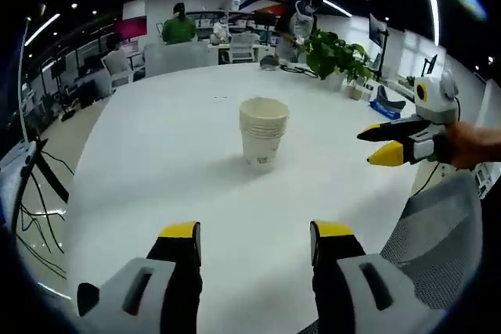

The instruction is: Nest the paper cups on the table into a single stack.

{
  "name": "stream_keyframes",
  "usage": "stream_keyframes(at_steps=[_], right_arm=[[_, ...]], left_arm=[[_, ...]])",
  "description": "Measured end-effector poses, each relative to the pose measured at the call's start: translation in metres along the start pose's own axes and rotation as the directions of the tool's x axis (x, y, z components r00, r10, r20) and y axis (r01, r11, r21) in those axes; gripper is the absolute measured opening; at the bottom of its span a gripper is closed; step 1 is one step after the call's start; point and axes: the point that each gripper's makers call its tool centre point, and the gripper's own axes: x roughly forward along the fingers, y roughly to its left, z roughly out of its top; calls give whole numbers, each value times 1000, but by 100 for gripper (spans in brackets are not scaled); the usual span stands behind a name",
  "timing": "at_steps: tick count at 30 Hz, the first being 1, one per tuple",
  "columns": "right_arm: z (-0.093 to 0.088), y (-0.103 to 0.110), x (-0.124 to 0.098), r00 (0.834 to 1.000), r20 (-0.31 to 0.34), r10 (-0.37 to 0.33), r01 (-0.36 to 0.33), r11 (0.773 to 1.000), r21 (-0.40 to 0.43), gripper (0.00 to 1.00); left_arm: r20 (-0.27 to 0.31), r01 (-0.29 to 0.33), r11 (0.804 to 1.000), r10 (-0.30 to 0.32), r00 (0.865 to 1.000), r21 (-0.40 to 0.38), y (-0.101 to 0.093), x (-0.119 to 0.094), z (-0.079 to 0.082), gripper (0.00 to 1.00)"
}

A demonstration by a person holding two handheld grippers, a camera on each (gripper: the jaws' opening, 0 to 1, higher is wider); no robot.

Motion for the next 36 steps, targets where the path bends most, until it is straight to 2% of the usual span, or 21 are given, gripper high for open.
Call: stream_keyframes(at_steps=[6,8,10,19,36], right_arm=[[-15,4,-10,1000,-19,-12,13,1000,21,60],[-15,2,-12,1000,14,-15,14,998,65,65],[-17,4,-16,1000,22,-5,3,997,73,68],[-22,12,-17,1000,12,4,-5,998,61,68],[-29,13,-19,1000,4,-2,2,999,48,67]], left_arm=[[1,-23,999,23,1000,-33,2,-7,-12,51],[0,-23,999,23,1000,-38,2,-8,-15,50],[-1,-30,999,30,1000,-38,3,-9,-18,51],[29,-46,998,47,998,-46,2,-13,-17,54],[33,-46,998,47,998,-39,-3,-13,-18,57]])
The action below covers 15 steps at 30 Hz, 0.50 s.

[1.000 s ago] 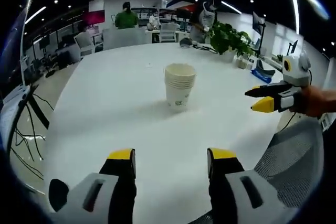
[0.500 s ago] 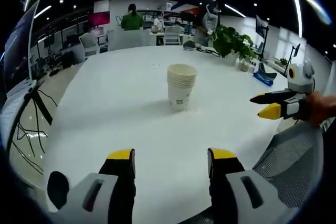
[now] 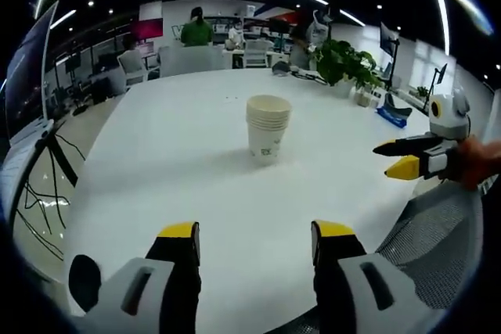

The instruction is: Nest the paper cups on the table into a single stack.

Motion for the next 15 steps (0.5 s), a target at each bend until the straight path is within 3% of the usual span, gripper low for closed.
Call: stream_keyframes(at_steps=[6,15], right_arm=[[-6,-3,-1,1000,1,-8,8,1000,4,67],[1,-2,-5,999,31,-22,22,1000,9,67]], left_arm=[[-11,5,1000,-4,1000,28,-3,1,-3,57],[-11,9,999,-8,1000,54,-5,2,-3,57]])
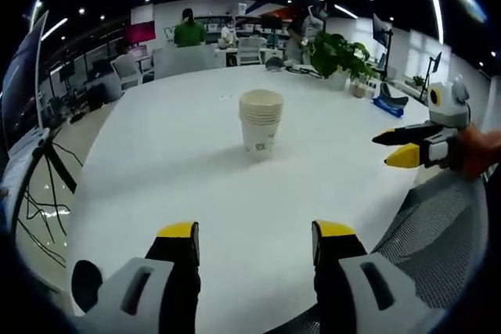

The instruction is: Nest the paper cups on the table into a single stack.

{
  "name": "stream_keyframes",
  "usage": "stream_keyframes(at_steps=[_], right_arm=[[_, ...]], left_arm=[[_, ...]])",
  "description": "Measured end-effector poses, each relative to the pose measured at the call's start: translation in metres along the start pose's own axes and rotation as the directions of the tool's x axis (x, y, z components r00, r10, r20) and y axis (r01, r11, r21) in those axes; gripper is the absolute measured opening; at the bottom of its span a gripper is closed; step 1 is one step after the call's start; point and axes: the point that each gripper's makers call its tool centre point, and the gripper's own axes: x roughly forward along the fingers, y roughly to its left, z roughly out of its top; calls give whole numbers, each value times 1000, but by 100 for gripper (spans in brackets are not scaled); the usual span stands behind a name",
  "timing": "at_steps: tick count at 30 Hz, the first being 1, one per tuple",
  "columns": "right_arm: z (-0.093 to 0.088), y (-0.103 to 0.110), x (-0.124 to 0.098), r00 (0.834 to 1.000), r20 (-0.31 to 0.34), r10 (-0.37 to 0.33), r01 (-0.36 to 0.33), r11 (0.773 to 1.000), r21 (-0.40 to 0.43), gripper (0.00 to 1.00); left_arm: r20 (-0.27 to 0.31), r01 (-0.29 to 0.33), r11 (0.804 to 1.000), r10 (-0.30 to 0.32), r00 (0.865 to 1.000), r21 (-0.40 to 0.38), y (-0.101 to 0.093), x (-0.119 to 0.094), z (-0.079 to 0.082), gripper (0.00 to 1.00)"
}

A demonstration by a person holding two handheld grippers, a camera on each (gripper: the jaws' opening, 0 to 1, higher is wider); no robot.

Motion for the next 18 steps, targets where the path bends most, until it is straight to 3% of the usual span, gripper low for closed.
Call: stream_keyframes(at_steps=[18], right_arm=[[-2,-5,0,1000,-3,-14,14,1000,8,67]], left_arm=[[10,-4,1000,4,1000,-9,3,1,-1,57]])
